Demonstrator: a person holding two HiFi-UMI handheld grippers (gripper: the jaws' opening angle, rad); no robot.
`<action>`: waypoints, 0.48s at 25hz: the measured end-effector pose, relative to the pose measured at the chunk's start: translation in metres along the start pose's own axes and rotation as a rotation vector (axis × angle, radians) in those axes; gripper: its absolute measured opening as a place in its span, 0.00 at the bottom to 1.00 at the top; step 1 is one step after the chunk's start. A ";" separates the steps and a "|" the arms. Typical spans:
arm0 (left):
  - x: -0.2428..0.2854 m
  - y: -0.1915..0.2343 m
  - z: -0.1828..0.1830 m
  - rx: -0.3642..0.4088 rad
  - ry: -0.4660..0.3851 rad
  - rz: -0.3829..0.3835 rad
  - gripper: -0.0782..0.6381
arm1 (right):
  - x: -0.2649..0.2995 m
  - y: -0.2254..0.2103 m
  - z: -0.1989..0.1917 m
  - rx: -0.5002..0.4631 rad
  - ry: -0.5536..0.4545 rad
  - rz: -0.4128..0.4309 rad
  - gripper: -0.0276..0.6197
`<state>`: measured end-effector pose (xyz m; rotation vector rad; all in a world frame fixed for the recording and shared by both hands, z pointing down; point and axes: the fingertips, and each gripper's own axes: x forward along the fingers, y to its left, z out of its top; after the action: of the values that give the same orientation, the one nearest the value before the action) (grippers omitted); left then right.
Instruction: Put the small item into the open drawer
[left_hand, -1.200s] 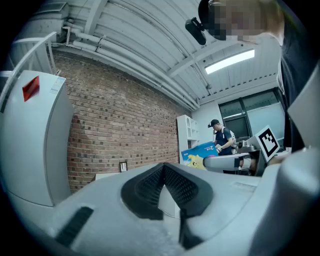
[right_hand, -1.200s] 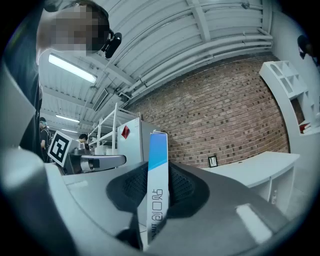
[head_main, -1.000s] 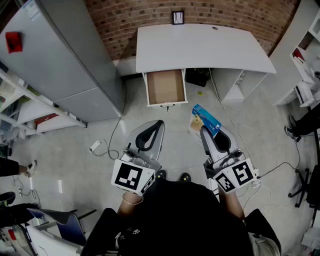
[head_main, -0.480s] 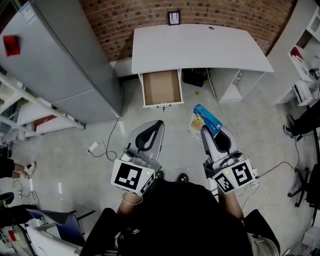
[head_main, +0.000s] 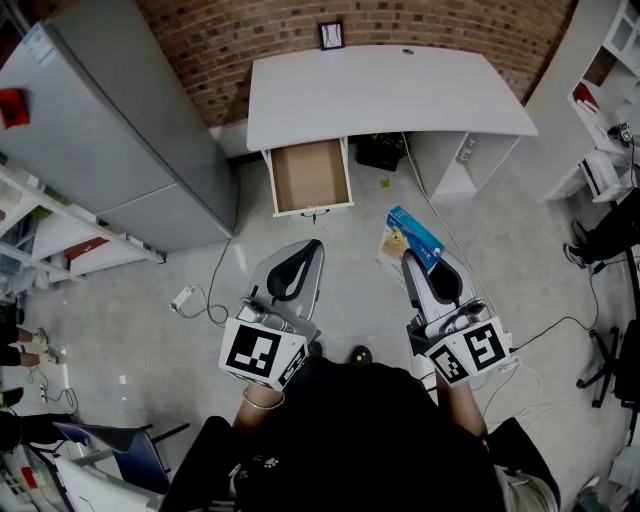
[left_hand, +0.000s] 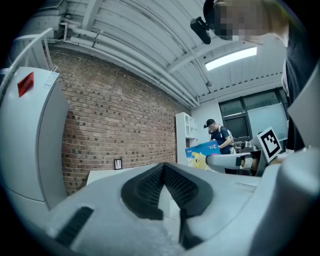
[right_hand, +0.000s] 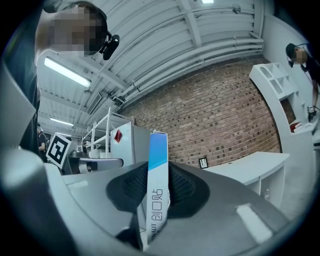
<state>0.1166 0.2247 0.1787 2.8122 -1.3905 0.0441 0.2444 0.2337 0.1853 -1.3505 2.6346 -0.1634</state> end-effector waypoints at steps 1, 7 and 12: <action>0.003 -0.004 -0.001 0.000 0.000 -0.003 0.10 | -0.003 -0.004 0.001 -0.001 -0.002 -0.002 0.18; 0.022 -0.027 -0.001 -0.009 -0.001 -0.026 0.10 | -0.023 -0.027 0.004 -0.001 -0.009 -0.017 0.18; 0.037 -0.047 -0.003 -0.003 0.010 -0.032 0.10 | -0.039 -0.046 0.006 0.008 -0.011 -0.029 0.18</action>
<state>0.1762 0.2232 0.1828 2.8265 -1.3427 0.0554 0.3041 0.2385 0.1914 -1.3842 2.6034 -0.1693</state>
